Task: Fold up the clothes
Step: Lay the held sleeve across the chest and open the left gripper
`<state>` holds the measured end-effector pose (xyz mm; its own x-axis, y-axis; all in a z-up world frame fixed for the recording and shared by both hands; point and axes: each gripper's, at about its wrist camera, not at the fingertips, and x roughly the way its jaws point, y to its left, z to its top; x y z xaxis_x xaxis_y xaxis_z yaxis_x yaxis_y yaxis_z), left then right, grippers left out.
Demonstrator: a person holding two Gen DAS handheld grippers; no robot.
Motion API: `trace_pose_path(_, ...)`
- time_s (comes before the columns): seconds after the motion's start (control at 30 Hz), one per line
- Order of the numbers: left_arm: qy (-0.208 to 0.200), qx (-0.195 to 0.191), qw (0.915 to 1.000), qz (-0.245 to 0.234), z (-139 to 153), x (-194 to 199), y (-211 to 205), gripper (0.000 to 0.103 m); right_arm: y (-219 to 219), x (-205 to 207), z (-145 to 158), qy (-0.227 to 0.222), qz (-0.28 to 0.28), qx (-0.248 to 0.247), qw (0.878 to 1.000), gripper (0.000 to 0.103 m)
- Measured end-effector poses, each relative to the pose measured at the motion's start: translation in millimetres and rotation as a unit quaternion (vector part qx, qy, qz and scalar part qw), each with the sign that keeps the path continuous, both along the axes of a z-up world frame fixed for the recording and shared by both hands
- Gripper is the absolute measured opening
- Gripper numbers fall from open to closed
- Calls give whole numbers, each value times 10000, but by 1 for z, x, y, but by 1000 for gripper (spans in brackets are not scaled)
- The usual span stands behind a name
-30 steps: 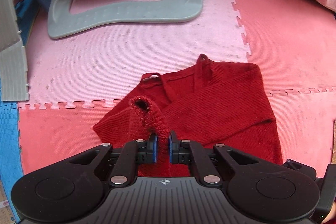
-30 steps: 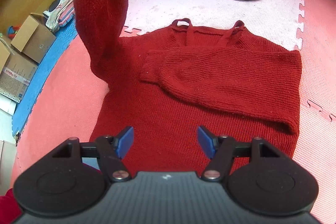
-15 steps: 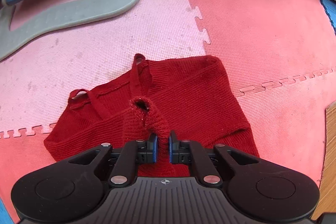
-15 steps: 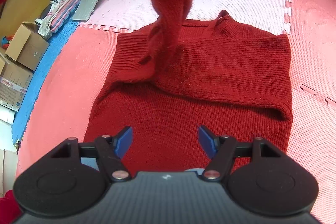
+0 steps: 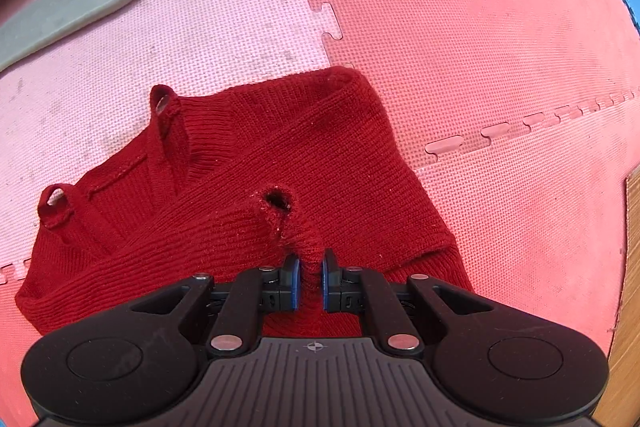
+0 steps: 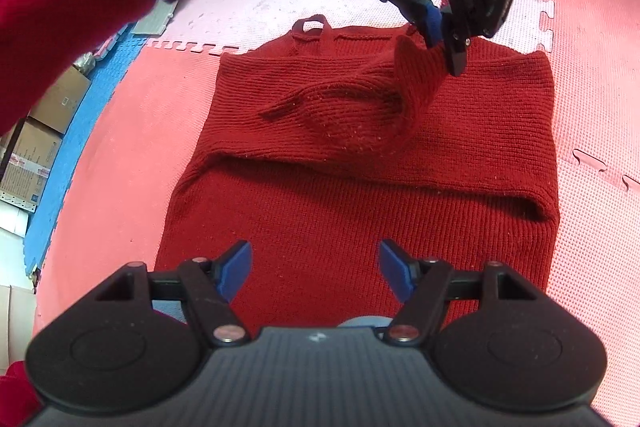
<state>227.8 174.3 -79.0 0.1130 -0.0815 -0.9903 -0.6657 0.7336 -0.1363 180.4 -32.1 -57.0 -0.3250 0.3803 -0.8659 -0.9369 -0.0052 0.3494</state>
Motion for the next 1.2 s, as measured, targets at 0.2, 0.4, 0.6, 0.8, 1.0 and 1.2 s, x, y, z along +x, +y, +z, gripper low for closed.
trace_pose_path(0.2,212,94,9997,-30,-29,19,-1,11,0,2,-2,-12,-49,-72,10000,71)
trace_pose_path(0.4,364,113,9993,-6,-53,34,-4,11,-2,3,-2,-70,-47,-114,9999,71)
trace_pose_path(0.6,418,148,9990,42,-55,40,-6,21,-1,4,-4,-80,-58,-179,9998,71)
trace_pose_path(0.8,-254,-194,9995,-24,-34,52,-17,44,-2,1,-2,-94,-44,-176,9998,71)
trace_pose_path(1.0,-887,197,9957,-203,20,55,-18,56,-4,2,0,-183,-76,-189,9996,71)
trace_pose_path(1.2,-567,809,9951,-8,45,-18,-6,57,-1,10,-3,-341,-151,-125,9992,71)
